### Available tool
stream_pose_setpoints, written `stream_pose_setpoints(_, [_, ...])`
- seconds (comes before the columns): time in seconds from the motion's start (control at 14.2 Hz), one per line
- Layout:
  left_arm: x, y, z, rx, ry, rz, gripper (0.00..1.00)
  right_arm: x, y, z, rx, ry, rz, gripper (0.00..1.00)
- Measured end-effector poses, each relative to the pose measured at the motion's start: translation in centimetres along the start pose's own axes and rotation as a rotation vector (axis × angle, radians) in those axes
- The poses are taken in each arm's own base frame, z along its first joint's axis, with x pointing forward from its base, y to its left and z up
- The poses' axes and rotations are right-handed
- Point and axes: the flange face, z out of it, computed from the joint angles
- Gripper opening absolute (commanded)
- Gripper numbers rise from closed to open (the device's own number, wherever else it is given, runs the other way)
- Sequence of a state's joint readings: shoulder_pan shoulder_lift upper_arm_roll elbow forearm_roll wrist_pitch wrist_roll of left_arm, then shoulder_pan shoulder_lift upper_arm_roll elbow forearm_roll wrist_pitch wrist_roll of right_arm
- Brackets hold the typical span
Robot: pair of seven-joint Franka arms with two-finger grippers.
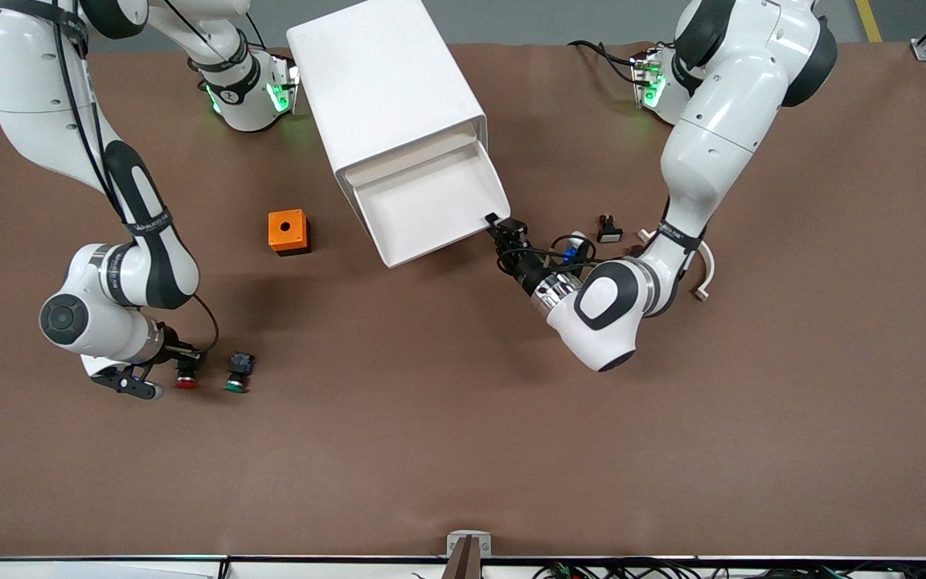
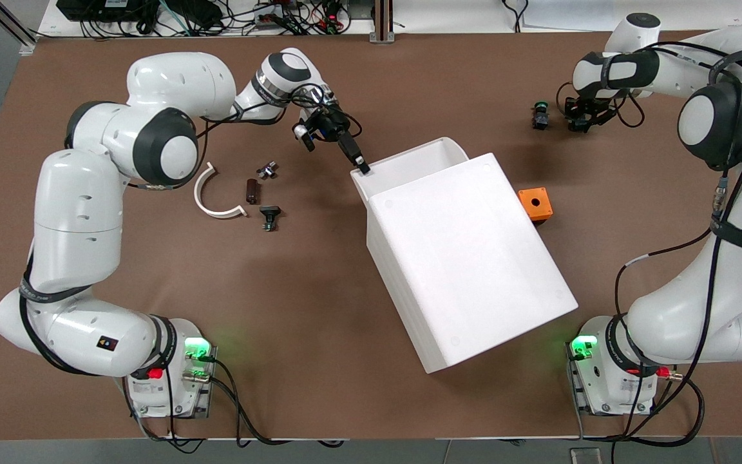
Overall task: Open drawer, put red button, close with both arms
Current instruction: 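Pull the drawer open with the left gripper while the right gripper grasps the red button, then carry the red button with the right gripper over the open drawer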
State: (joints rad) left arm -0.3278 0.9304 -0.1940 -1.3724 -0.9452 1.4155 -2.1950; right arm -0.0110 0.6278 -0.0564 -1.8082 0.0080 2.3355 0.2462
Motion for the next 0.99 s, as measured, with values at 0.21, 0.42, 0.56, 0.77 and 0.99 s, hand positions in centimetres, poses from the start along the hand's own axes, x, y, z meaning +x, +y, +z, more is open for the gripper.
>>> stream_pose_setpoints(0.21, [0.1, 0.2, -0.9, -0.019, -0.021, 0.071, 0.99, 0.4, -0.8, -5.3, 0.035, -0.076, 0.046, 0.00])
stream_pose_setpoints(0.42, [-0.3, -0.6, -3.2, -0.048, -0.047, 0.263, 0.99, -0.8, -2.7, -11.3, 0.116, -0.117, 0.085, 0.00])
stream_pose_setpoints(0.56, [-0.8, -1.6, -4.7, -0.074, -0.059, 0.418, 0.99, -2.5, -4.9, -14.5, 0.124, -0.136, 0.136, 0.00])
stream_pose_setpoints(0.77, [-1.6, -3.0, -7.0, -0.125, -0.062, 0.674, 0.99, -7.1, -10.9, -19.8, 0.106, -0.154, 0.223, 0.00])
stream_pose_setpoints(0.99, [-0.8, -3.0, -9.0, -0.187, 0.003, 0.941, 0.99, -14.0, -18.7, -25.1, 0.100, -0.154, 0.360, 0.00])
